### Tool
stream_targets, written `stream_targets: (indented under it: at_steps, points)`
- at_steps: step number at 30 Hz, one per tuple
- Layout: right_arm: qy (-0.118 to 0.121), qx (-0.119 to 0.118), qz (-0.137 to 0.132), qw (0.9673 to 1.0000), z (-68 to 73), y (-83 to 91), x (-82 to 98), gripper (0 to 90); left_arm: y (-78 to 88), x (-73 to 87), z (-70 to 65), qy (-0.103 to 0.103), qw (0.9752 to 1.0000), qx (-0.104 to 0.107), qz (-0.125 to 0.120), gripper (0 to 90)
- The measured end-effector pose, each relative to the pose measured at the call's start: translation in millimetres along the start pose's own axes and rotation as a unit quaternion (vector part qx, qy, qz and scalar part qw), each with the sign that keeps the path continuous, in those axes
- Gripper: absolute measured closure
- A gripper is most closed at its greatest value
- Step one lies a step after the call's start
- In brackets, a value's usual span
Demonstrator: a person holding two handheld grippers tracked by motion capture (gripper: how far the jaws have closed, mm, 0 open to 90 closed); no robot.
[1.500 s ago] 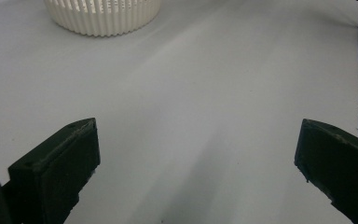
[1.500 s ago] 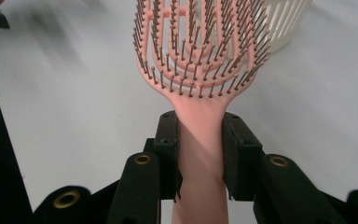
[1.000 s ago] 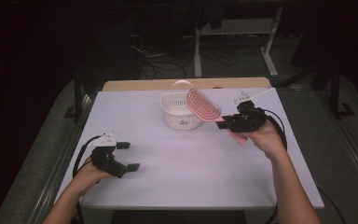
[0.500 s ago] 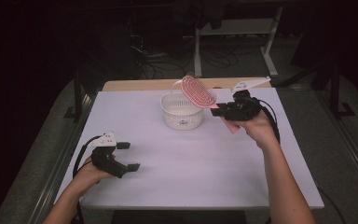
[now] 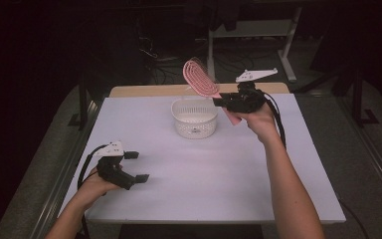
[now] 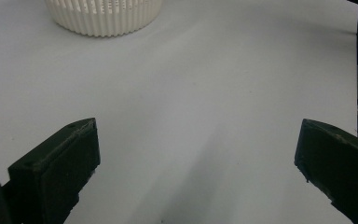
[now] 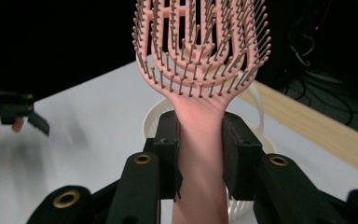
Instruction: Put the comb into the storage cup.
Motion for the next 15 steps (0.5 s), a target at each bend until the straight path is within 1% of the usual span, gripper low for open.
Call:
stream_targets:
  at_steps: [1,3,4,7,10,13,15]
  points:
    - [0.001,0.000,-0.006,1.0000,-1.8,-4.0,-5.7,68.7,0.4,0.0,0.4,0.000,1.0000,-0.001,0.000,0.0]
    - [0.002,-0.001,-0.009,1.0000,-2.5,-6.1,-8.4,68.7,0.5,0.0,0.4,0.000,1.0000,-0.001,0.000,0.0]
    - [0.004,0.001,-0.014,0.9999,-4.2,-10.1,-13.3,68.7,0.7,0.0,0.7,0.000,1.0000,-0.001,0.000,0.0]
    - [0.008,0.003,-0.019,0.9998,-6.4,-16.2,-19.4,68.7,0.7,0.0,0.7,0.000,1.0000,-0.001,0.000,0.0]
    - [0.008,0.000,-0.023,0.9997,-6.9,-19.6,-22.6,68.7,0.6,0.0,0.5,0.001,1.0000,0.000,0.000,0.0]
    - [0.010,0.000,-0.035,0.9993,-7.9,-28.8,-28.2,68.7,0.2,0.1,0.4,0.000,1.0000,0.000,0.000,0.0]
    - [0.009,-0.003,-0.037,0.9993,-7.7,-31.6,-29.0,68.7,0.3,0.1,0.4,0.000,1.0000,0.000,0.000,0.0]
Point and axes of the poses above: each handheld gripper's, and its own axes: y roughly backward along the jaws, x roughly out of its underside, z roughly to its left, the point moved 9 cm from there along -y, roughly forward along the jaws, and after that the axes turned 2 degrees about -x, right-handed, at the moved point
